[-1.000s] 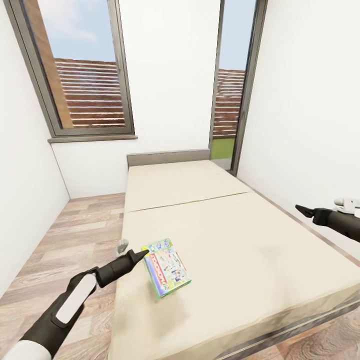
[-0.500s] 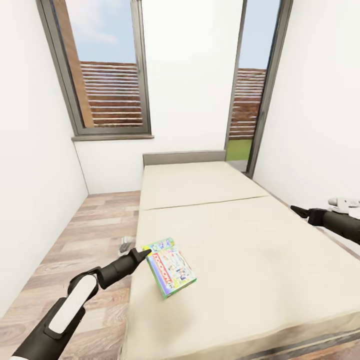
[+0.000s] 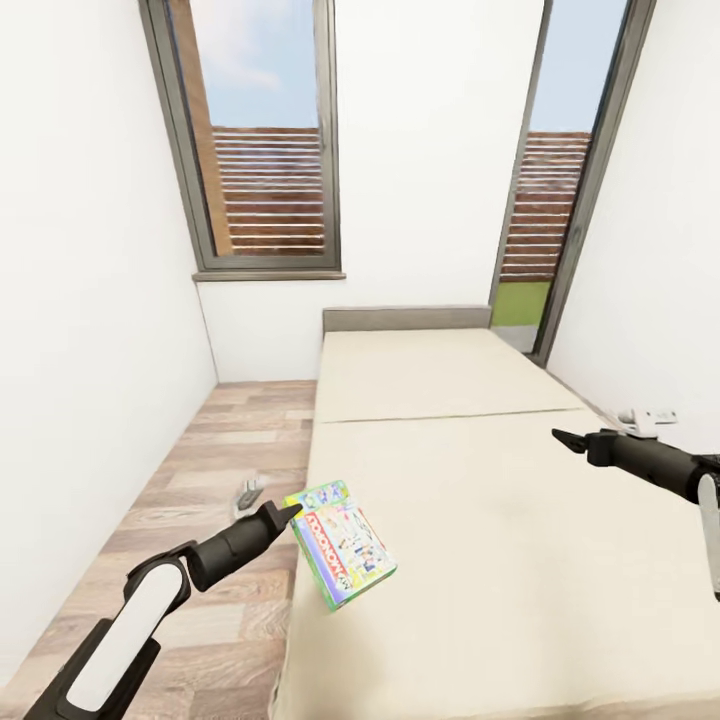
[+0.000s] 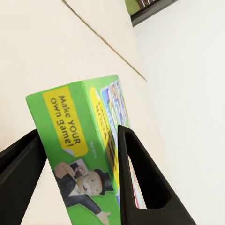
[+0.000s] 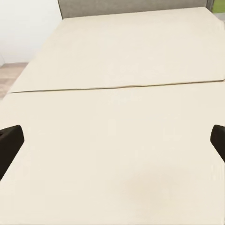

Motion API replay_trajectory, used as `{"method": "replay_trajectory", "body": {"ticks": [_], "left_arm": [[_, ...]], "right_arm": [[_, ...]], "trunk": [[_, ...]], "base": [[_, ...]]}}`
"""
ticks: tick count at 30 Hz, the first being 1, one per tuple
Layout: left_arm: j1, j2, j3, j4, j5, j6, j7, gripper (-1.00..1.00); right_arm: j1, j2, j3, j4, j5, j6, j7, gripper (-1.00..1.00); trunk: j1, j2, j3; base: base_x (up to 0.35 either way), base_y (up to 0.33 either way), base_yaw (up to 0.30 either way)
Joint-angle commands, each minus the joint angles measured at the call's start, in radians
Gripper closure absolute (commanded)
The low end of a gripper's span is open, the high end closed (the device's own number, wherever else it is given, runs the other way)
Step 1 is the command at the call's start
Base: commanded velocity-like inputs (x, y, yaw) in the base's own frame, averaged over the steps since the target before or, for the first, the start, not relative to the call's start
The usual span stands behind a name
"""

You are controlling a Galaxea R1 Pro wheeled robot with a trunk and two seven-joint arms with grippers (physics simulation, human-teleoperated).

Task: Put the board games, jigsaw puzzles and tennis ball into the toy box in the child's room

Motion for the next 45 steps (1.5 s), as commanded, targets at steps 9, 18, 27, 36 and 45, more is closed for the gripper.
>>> {"method": "replay_trajectory", "body": {"ticks": [9,18,27,36,45], "left_arm": [[0.000,-0.001,-0.002,0.002,0.006,0.004,0.012,1.00],[0.000,0.000,-0.002,0.003,0.004,0.000,0.013,1.00],[0.000,0.002,-0.001,0.006,0.002,-0.006,0.015,1.00],[0.000,0.004,0.004,0.007,0.003,-0.007,0.028,1.00],[0.000,0.007,0.005,0.007,0.003,-0.007,0.028,1.00]], "right_arm": [[0.005,-0.001,0.009,-0.002,0.007,0.004,0.010,-1.00],[0.006,-0.001,0.009,-0.002,0.007,0.004,0.013,-1.00],[0.006,0.000,0.011,-0.002,0.007,0.004,0.013,-1.00],[0.007,-0.001,0.011,-0.002,0.007,0.004,0.013,-1.00],[0.011,0.000,0.015,-0.002,0.007,0.005,0.014,-1.00]], "trunk": [[-0.035,0.063,0.022],[-0.069,0.126,0.044],[-0.104,0.189,0.068],[-0.138,0.252,0.091],[-0.173,0.315,0.115]], "base": [[0.000,0.000,0.265],[0.000,0.000,0.278],[0.000,0.000,0.283],[0.000,0.000,0.284],[0.000,0.000,0.219]]}}
